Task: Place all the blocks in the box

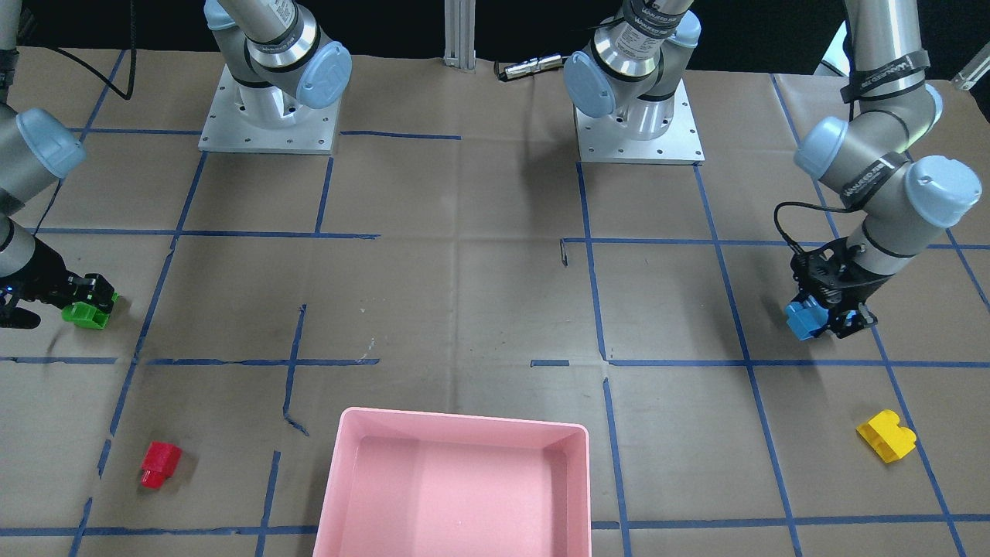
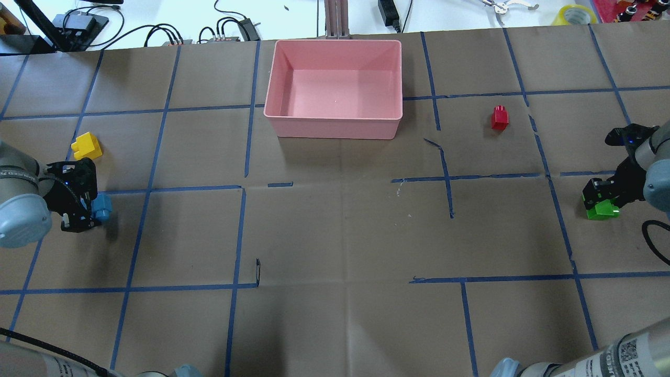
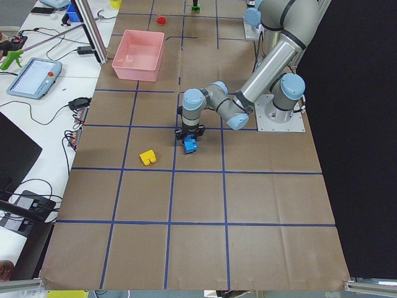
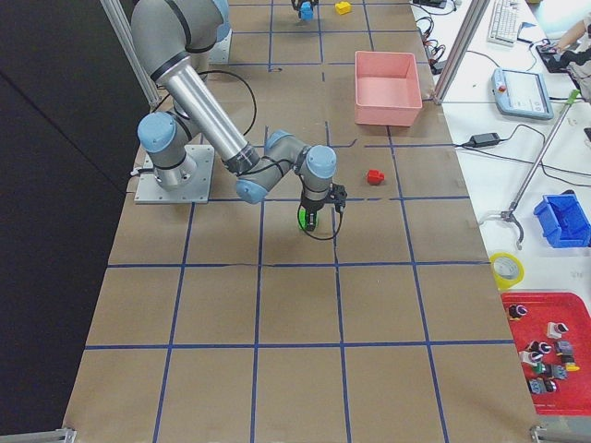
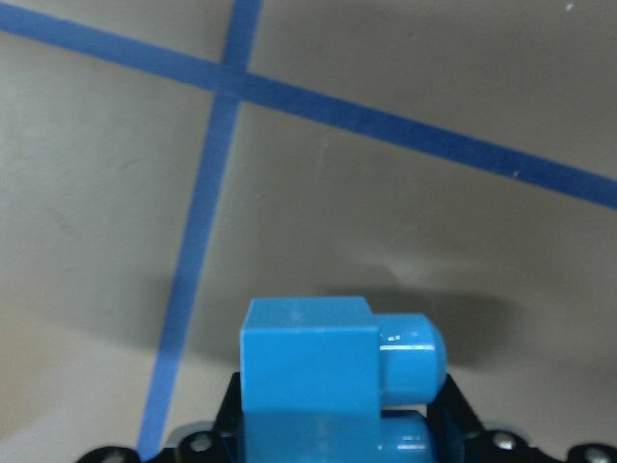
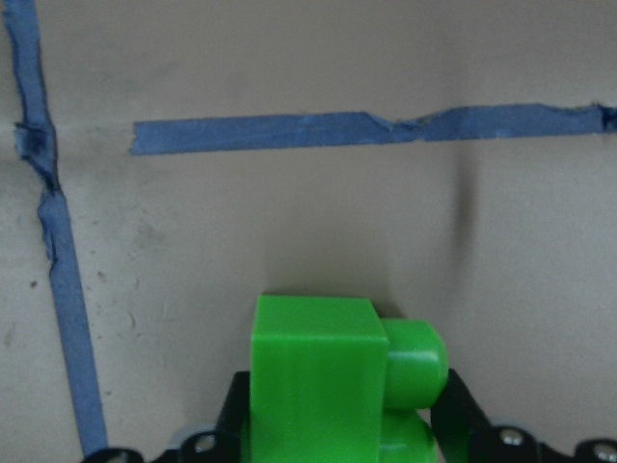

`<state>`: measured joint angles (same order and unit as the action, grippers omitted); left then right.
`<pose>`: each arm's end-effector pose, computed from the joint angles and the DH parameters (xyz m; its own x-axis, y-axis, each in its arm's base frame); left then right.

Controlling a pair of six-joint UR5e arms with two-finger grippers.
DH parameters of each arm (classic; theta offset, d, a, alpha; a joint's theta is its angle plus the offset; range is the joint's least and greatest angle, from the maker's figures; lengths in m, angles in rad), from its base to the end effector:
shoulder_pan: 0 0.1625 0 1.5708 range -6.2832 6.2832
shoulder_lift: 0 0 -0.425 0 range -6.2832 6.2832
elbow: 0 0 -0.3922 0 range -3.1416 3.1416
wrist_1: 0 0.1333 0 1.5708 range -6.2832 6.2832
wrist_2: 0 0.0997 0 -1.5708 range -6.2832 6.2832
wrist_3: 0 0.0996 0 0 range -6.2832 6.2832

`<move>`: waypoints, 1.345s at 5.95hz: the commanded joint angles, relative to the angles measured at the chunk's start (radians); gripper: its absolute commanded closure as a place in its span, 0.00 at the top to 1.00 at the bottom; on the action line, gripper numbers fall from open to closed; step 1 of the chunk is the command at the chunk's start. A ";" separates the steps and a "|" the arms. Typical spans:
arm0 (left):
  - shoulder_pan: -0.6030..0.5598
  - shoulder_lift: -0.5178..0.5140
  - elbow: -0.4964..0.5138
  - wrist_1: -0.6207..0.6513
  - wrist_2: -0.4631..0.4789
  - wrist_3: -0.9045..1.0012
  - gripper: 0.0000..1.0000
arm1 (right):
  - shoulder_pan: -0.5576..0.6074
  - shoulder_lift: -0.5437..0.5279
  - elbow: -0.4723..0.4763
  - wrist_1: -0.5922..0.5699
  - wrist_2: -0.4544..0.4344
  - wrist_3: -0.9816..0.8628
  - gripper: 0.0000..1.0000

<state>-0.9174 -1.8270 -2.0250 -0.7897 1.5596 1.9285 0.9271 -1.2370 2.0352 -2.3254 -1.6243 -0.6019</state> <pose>0.2042 -0.4879 0.2256 -0.2898 0.9545 -0.0701 0.9565 0.2915 0.0143 -0.2027 -0.4834 0.1795 -0.9990 0.0400 0.0194 0.0412 0.9970 0.0662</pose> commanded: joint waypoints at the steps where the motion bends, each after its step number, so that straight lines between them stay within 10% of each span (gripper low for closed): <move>1: -0.001 0.049 0.332 -0.456 -0.009 -0.122 0.18 | 0.001 -0.007 -0.021 0.059 0.001 0.002 0.10; 5: -0.223 -0.035 0.589 -0.548 -0.055 -0.746 0.18 | 0.079 -0.120 -0.188 0.222 0.003 -0.004 0.10; 8: -0.429 -0.187 0.800 -0.548 -0.050 -1.206 0.19 | 0.227 -0.135 -0.330 0.216 0.272 0.048 0.09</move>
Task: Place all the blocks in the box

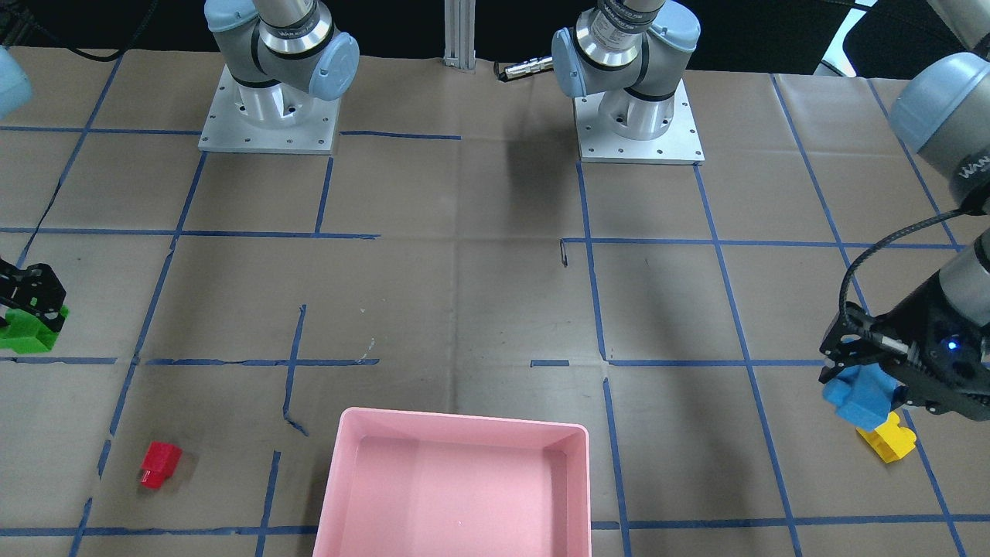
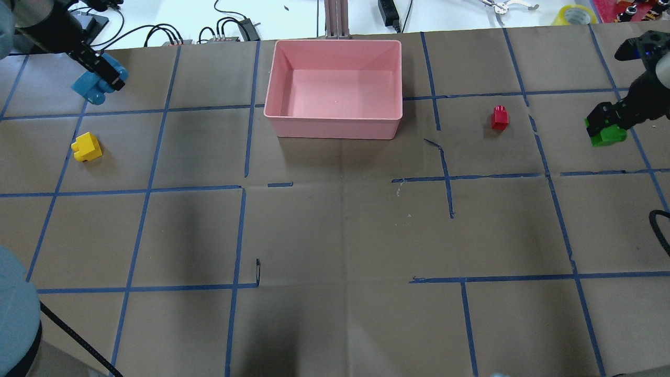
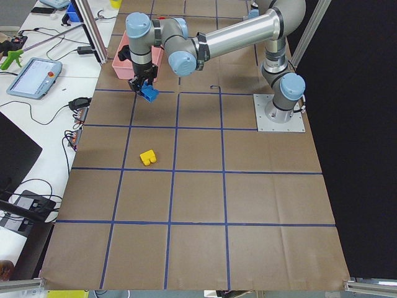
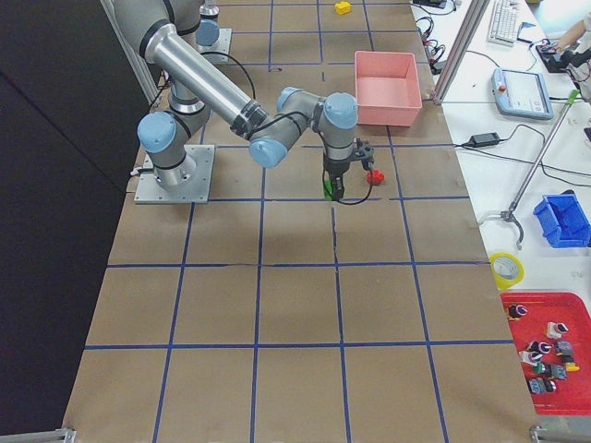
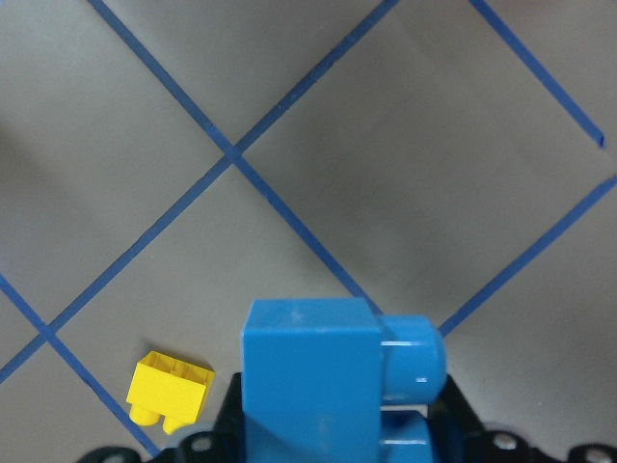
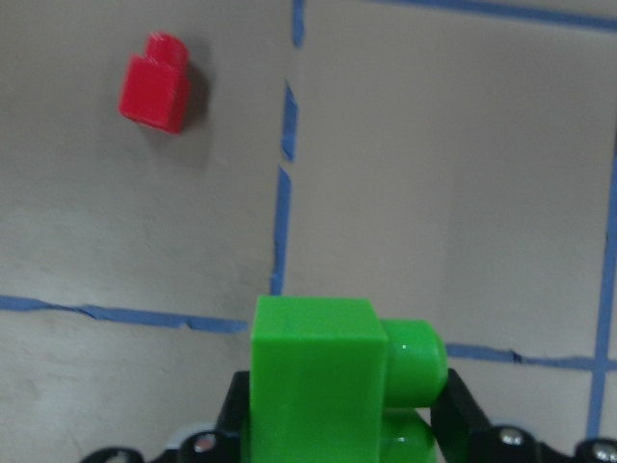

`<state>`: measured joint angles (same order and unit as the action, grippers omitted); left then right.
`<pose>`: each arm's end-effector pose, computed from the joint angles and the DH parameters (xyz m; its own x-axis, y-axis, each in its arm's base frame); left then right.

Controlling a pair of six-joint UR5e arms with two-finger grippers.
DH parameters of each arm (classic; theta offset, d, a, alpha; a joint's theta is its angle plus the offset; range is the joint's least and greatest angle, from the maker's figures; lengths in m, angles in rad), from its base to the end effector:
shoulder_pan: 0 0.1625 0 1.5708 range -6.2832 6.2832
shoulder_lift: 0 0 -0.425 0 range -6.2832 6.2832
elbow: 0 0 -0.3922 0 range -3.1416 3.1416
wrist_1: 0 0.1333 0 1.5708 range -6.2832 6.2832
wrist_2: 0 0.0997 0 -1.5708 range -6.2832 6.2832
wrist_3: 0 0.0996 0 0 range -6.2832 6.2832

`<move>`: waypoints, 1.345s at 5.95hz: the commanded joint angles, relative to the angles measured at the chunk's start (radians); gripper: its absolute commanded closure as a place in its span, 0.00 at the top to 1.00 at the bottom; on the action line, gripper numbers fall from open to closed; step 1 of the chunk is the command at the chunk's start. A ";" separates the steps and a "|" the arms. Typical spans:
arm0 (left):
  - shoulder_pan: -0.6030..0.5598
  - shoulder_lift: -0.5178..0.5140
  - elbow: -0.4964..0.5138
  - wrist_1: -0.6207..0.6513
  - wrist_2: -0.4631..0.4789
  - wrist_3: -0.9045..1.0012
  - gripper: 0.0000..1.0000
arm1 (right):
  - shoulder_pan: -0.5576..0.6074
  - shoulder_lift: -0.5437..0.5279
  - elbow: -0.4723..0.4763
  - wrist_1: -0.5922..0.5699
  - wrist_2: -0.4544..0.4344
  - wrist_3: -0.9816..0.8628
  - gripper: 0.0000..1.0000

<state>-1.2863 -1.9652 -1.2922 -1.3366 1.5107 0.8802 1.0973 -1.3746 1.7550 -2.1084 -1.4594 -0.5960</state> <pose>0.0526 -0.6760 0.4226 -0.8264 0.5606 -0.0531 0.5625 0.8178 -0.1212 -0.1273 -0.5651 0.3516 -0.9914 -0.1312 -0.0030 -0.1282 0.9731 -0.1912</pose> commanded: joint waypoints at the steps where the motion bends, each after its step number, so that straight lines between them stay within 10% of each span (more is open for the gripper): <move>1: -0.120 -0.078 0.112 -0.001 -0.003 -0.317 0.19 | 0.100 0.023 -0.054 -0.014 0.277 0.145 0.09; 2: -0.202 -0.107 0.152 0.001 -0.001 -0.474 0.19 | 0.139 0.058 -0.083 -0.030 0.424 0.162 0.09; 6: -0.424 -0.311 0.336 0.043 0.014 -0.817 0.20 | 0.424 0.380 -0.440 -0.150 0.418 0.381 0.09; 8: -0.442 -0.415 0.334 0.156 0.014 -0.839 0.22 | 0.473 0.419 -0.442 -0.199 0.419 0.450 0.09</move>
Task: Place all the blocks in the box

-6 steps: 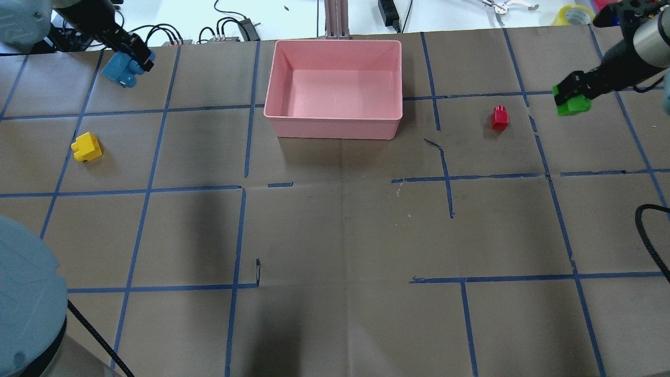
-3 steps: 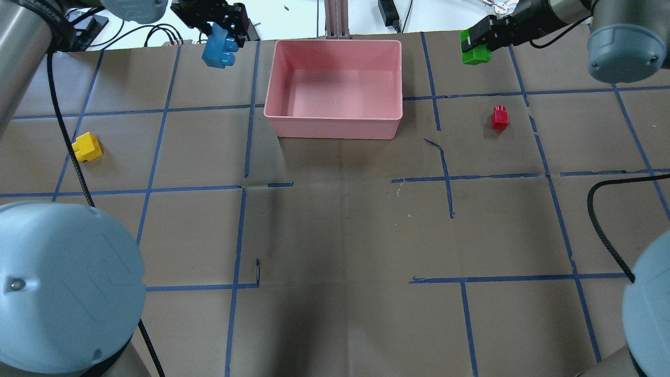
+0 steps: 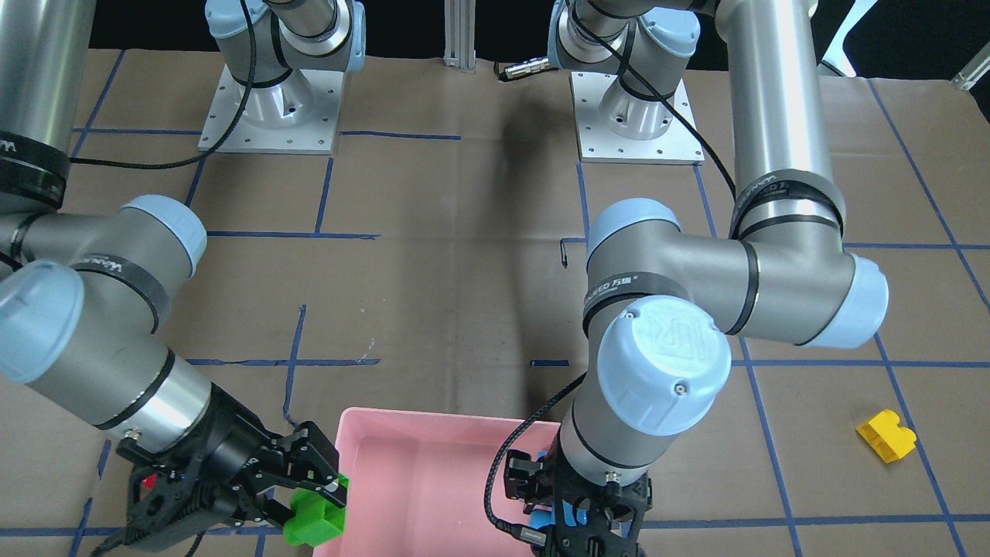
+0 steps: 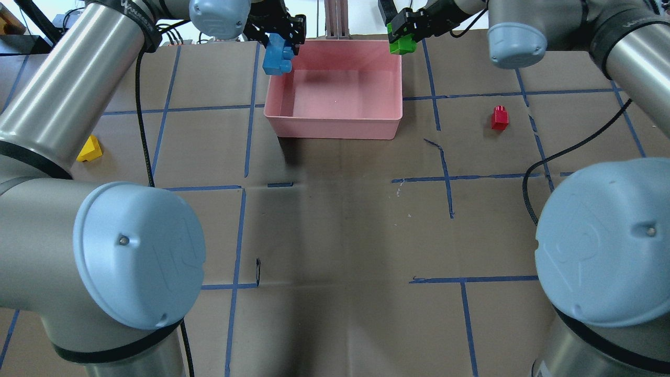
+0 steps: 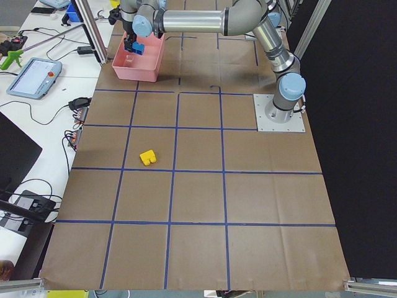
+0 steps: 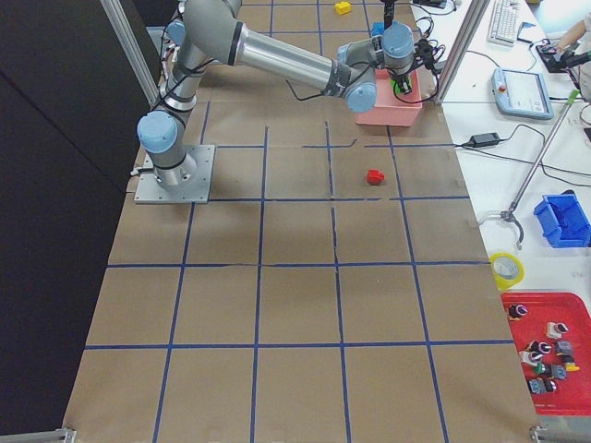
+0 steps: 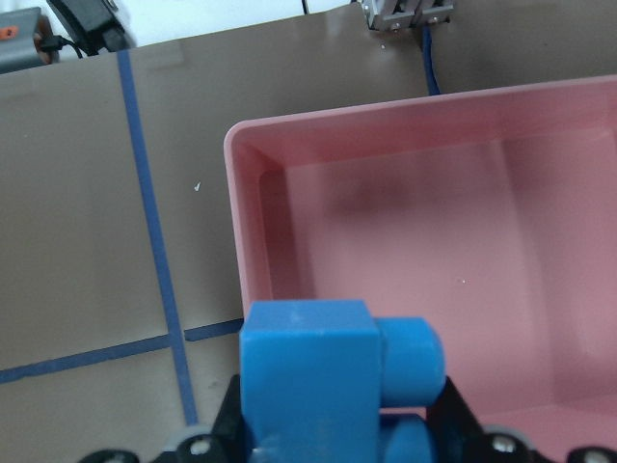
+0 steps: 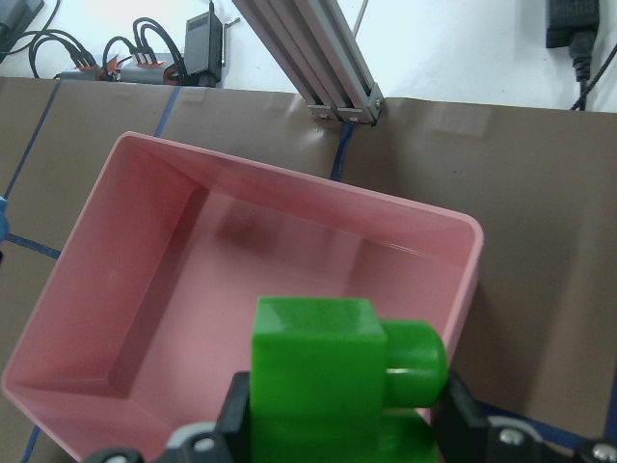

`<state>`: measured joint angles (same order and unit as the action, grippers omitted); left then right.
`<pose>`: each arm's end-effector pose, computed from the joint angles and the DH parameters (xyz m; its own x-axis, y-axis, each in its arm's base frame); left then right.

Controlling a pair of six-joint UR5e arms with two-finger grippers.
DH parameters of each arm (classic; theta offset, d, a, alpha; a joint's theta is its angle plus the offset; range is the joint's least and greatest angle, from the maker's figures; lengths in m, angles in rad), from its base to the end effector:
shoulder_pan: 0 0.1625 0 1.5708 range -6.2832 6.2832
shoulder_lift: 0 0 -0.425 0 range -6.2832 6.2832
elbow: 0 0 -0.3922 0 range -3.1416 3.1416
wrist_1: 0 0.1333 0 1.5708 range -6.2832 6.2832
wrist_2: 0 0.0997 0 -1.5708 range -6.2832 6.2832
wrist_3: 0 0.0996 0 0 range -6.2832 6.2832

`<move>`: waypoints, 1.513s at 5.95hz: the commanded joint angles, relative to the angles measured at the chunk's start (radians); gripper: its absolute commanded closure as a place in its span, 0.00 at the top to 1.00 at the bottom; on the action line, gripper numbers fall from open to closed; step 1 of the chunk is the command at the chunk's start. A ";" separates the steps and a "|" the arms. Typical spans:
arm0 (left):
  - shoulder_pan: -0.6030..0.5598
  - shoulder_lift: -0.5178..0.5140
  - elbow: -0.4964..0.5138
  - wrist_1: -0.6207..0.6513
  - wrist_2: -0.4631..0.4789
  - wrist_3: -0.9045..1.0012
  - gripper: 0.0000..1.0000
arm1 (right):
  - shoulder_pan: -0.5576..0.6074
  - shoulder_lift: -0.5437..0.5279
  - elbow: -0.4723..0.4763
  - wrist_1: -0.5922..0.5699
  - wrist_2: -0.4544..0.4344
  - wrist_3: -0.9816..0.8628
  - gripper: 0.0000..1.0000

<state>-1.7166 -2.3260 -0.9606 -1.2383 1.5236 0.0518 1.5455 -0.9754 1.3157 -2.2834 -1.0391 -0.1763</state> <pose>-0.2522 -0.7674 0.3361 -0.9783 0.2039 0.0366 0.1937 0.9628 -0.1885 0.1652 -0.7366 0.3398 -0.8570 -0.3234 -0.4011 -0.1287 0.8882 -0.4409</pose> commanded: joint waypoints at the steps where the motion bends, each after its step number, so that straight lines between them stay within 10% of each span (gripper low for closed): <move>1: -0.037 -0.082 0.000 0.095 0.004 -0.015 0.22 | 0.048 0.041 -0.006 -0.065 -0.001 0.053 0.09; 2: -0.040 -0.087 -0.006 0.124 0.004 -0.029 0.43 | 0.065 0.052 -0.010 -0.077 0.001 0.102 0.10; 3: -0.040 -0.082 -0.009 0.141 0.006 -0.030 0.91 | 0.079 0.050 -0.007 -0.080 0.001 0.118 0.39; 4: -0.035 -0.063 -0.015 0.123 0.004 -0.027 0.99 | 0.079 0.050 0.002 -0.070 0.004 0.118 0.99; 9: 0.239 0.129 -0.024 -0.131 0.003 0.243 0.99 | -0.023 -0.046 0.019 0.054 -0.001 0.036 1.00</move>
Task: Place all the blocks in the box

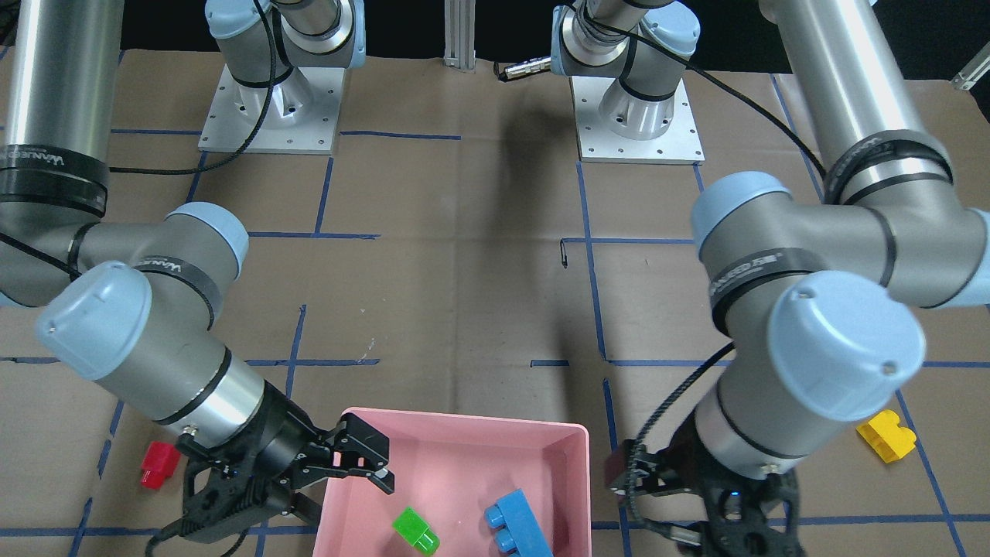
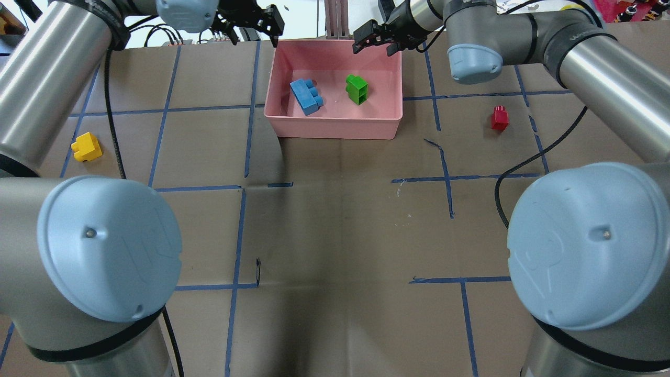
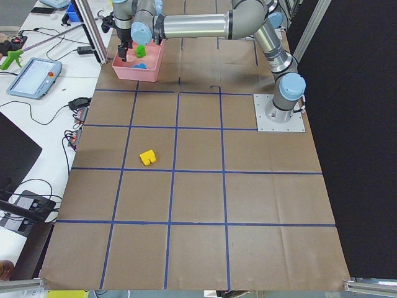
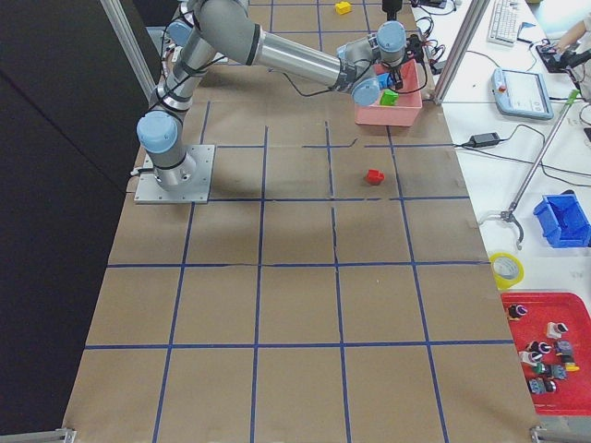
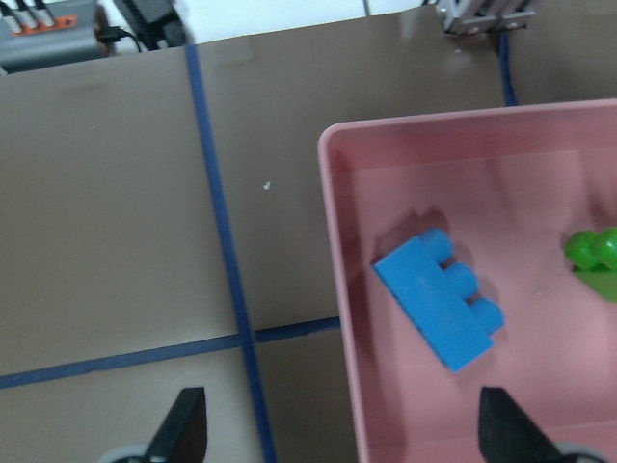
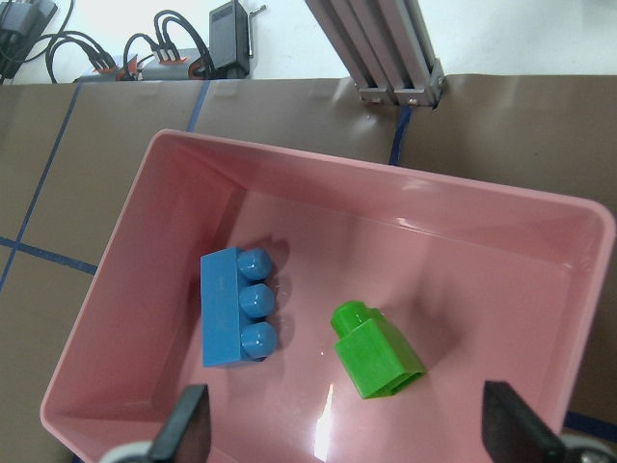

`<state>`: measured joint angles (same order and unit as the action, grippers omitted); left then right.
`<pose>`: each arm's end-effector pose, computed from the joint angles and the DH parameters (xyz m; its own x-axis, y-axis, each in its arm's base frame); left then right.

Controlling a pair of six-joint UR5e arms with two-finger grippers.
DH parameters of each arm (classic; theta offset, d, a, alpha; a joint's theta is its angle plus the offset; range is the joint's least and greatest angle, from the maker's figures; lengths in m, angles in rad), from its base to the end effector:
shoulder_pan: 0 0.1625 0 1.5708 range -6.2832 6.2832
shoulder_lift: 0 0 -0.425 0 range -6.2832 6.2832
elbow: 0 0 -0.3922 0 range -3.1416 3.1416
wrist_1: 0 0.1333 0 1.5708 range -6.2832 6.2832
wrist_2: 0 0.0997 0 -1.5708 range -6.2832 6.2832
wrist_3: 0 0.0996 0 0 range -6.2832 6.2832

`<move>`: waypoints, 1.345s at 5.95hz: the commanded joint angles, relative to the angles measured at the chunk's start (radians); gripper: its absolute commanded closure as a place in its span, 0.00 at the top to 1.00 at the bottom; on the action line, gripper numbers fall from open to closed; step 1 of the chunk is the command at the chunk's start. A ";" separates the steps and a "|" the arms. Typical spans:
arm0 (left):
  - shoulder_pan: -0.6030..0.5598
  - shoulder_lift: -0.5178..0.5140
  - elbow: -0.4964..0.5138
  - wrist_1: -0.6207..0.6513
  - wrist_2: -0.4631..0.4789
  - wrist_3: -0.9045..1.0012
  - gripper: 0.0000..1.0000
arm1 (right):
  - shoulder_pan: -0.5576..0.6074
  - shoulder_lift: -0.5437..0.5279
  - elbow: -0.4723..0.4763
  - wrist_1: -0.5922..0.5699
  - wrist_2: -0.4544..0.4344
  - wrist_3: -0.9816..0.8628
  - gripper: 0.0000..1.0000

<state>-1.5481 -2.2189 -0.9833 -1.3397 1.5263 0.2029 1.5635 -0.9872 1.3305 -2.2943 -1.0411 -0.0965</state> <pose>-0.1204 -0.7661 0.3964 -0.9829 0.1837 0.0087 0.1794 0.9681 -0.1750 0.1783 -0.7293 0.3423 -0.8609 -0.2698 -0.4312 -0.0765 0.9068 -0.4146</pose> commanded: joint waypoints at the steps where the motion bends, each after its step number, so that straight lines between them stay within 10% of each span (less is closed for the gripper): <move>1: 0.159 0.036 -0.002 -0.054 -0.002 0.133 0.99 | -0.095 -0.089 0.027 0.138 -0.002 -0.130 1.00; 4: 0.418 0.053 -0.112 -0.047 -0.003 0.230 0.99 | -0.161 -0.142 0.070 0.234 -0.523 -0.295 1.00; 8: 0.571 0.038 -0.119 0.050 0.006 0.143 1.00 | -0.195 0.006 0.142 0.192 -0.557 -0.022 1.00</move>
<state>-0.9932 -2.1798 -1.0900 -1.3463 1.5268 0.4206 1.3716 -1.0312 1.4761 -2.0746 -1.5968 -0.1737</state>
